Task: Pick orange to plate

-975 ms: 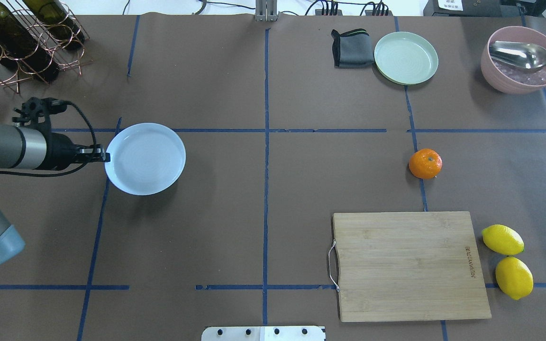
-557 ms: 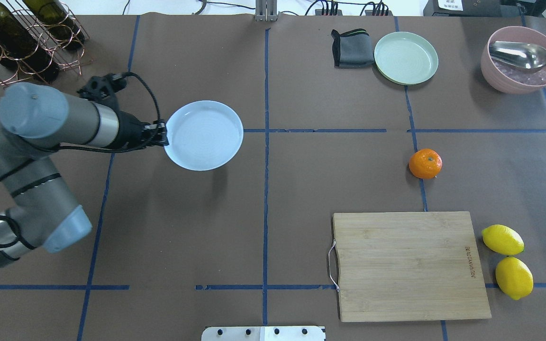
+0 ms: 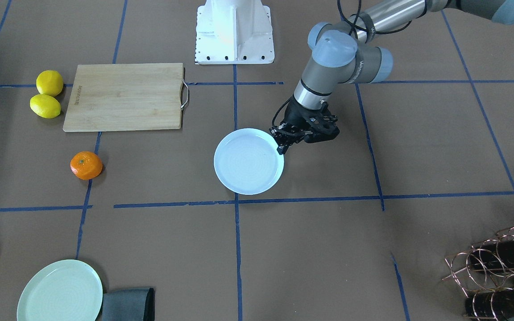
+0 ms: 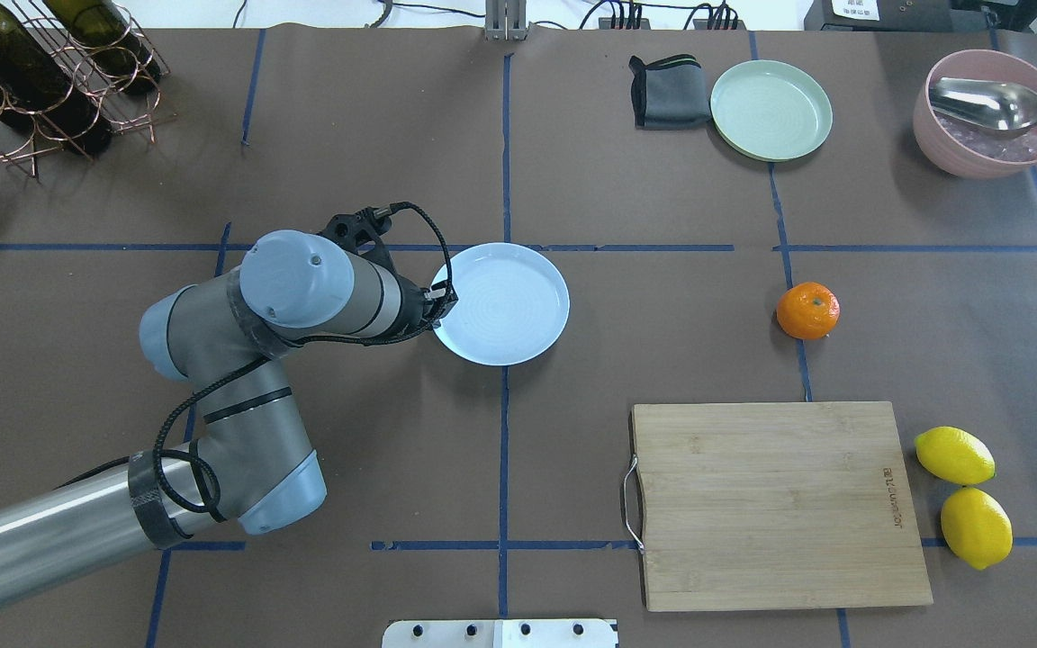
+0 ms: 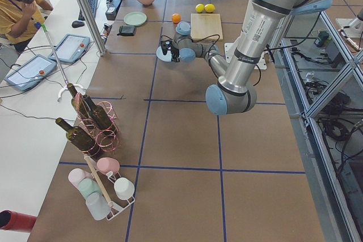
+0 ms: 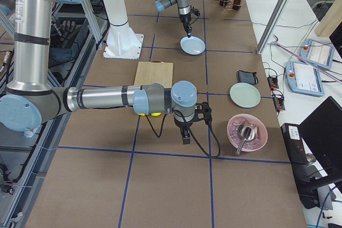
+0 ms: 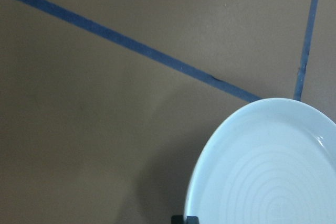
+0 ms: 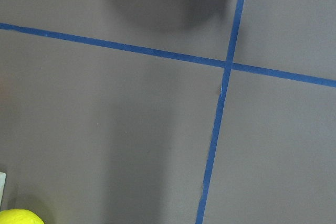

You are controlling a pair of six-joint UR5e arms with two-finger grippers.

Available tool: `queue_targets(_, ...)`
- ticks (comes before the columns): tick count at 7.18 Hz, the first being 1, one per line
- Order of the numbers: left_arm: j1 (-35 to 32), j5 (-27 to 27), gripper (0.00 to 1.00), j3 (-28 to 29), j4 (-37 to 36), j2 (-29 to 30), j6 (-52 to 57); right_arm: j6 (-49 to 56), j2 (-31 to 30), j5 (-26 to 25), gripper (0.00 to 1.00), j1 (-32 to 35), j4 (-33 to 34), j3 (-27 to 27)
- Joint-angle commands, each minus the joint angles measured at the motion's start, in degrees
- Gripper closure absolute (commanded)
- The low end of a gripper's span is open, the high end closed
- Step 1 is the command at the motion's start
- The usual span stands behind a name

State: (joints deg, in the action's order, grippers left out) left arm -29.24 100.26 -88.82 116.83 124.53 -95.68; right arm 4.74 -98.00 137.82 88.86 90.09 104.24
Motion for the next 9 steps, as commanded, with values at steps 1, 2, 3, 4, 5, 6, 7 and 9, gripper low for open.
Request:
queue_targets(1, 0.59, -0.86, 0.85, 0.93, -0.11, 0.54, -0.47, 0.00, 0.00, -0.01, 0.00, 0.00, 0.00, 0.00)
queue_targets(2, 0.59, -0.94, 0.01, 0.67, -0.03, 0.54, 0.05, 0.00, 0.00, -0.01, 0.00, 0.00, 0.00, 0.00)
queue_targets(3, 0.50, -0.16, 0.00, -0.63, -0.20, 0.11, 0.75, -0.08, 0.00, 0.08, 0.00, 0.00, 0.00, 0.00)
queue_targets(4, -0.02, 0.63, 0.00, -4.13, -1.68, -0.68, 8.42, -0.08, 0.00, 0.16, 0.00, 0.00, 0.00, 0.00)
queue_targets(5, -1.33, 4.90, 0.00, -8.69, -7.44, -2.52, 15.28, 0.18, 0.00, 0.08, 0.00, -0.09, -0.09, 0.08)
queue_targets(6, -6.13, 8.42, 0.00, -14.48, -13.41, -5.15, 24.40, 0.18, 0.09, 0.08, 0.00, -0.26, -0.17, 0.43)
queue_targets(7, -10.87, 11.50, 0.00, -19.75, -18.78, -8.39, 36.32, 0.09, 0.26, 0.08, 0.00, -0.44, -0.18, 0.52)
queue_targets(9, -26.48, 16.70, 0.00, -23.93, -25.32, -16.03, 61.28, -0.17, 0.79, 0.16, 0.00, -1.23, -0.18, 0.70)
